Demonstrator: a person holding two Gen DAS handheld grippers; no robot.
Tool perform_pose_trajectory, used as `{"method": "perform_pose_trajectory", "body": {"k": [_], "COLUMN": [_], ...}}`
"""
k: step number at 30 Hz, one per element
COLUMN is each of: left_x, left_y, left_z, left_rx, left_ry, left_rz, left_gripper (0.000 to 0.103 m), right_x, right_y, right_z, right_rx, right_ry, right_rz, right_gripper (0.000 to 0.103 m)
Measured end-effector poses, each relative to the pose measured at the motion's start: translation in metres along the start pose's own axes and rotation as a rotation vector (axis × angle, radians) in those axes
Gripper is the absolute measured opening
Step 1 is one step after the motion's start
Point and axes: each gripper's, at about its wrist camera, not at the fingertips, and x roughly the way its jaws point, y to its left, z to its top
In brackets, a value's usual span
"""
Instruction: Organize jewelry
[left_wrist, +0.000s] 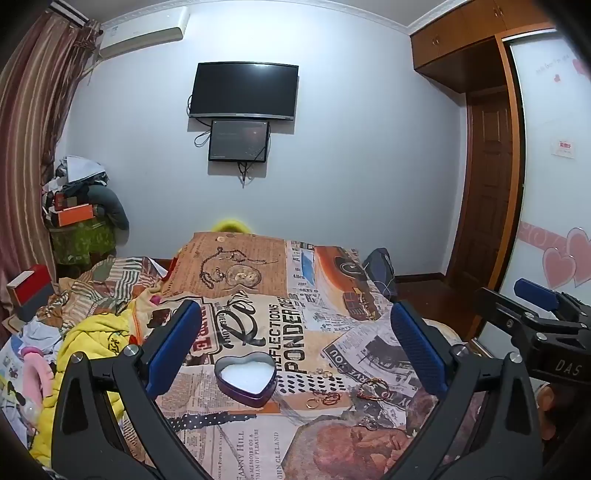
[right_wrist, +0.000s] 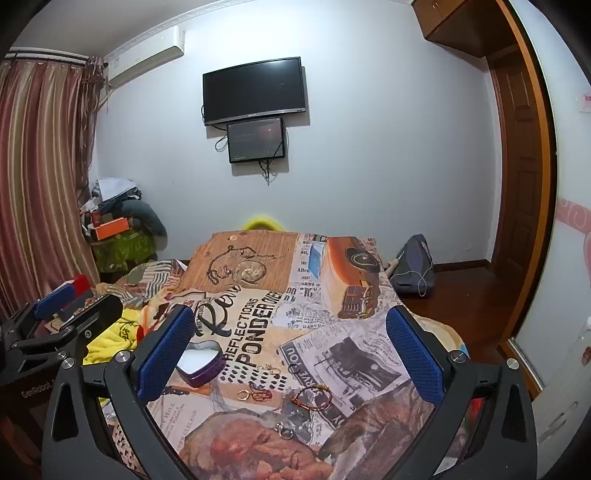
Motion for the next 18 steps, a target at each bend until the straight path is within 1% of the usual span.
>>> {"method": "perform_pose_trajectory", "body": {"k": [8, 14, 15, 18], "left_x": [-0.0001, 0.0042, 0.0033, 0.0032], "left_y": [-0.0002, -0.0092, -0.0021, -0.0009], "left_z": [0.0, 0.0018, -0.0019, -0.0022], "left_rx": [0.0, -0.005, -0.006, -0.006], "left_ry": [0.0, 0.004, 0.003, 0.004], "left_rz": [0.002, 0.003, -0.001, -0.003], "left_gripper": [0.103, 0.103, 0.103, 0.103], "right_x": [0.0006, 0.0006, 0.0004, 0.0007], "right_y": [-0.0006, -0.0002, -0.0001, 0.0001], "right_z": [-0.0006, 0.0013, 0.0015, -0.0016], "right_rx": [0.001, 0.002, 0.001, 0.001], "right_ry": [0.003, 0.004, 0.005, 0.004], "right_rz": [0.0, 0.002, 0.002, 0.001], "right_gripper": [0.103, 0.103, 0.103, 0.103]}}
